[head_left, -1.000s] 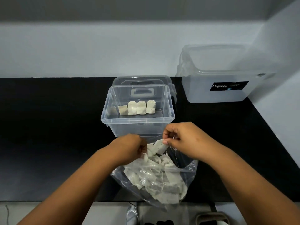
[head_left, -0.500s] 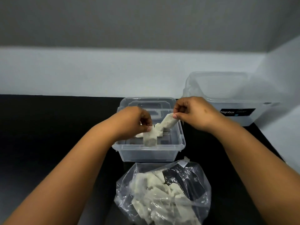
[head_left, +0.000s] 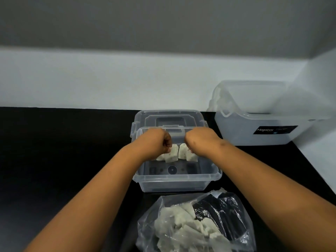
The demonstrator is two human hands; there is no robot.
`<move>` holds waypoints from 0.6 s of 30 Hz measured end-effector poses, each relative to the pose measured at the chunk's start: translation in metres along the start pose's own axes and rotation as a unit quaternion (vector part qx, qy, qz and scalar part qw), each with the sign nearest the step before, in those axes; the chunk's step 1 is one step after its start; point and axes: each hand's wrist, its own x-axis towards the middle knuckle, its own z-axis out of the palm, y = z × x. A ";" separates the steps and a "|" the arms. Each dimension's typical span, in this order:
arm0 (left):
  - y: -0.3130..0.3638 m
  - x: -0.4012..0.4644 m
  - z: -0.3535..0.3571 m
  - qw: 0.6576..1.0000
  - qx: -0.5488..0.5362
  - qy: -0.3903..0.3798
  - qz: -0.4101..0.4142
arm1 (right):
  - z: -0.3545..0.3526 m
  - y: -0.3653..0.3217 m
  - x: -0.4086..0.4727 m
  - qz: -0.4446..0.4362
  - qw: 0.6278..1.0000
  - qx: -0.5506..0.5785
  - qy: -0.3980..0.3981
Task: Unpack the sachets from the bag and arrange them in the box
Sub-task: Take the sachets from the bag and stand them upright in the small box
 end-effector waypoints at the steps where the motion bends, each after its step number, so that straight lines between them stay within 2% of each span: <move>1: -0.001 0.002 0.001 1.000 0.000 -0.004 -0.001 | 0.000 -0.002 0.000 -0.003 1.000 -0.025 0.003; 6: -0.005 0.009 0.005 1.000 -0.003 -0.016 -0.001 | 0.003 -0.005 0.006 -0.012 0.996 -0.092 0.000; 11: -0.005 0.014 0.008 1.000 0.002 -0.031 0.003 | 0.003 -0.009 0.008 0.005 0.995 -0.102 -0.024; 18: 0.003 0.027 0.015 0.999 0.000 -0.053 0.010 | -0.008 -0.007 -0.005 0.003 0.996 -0.089 -0.014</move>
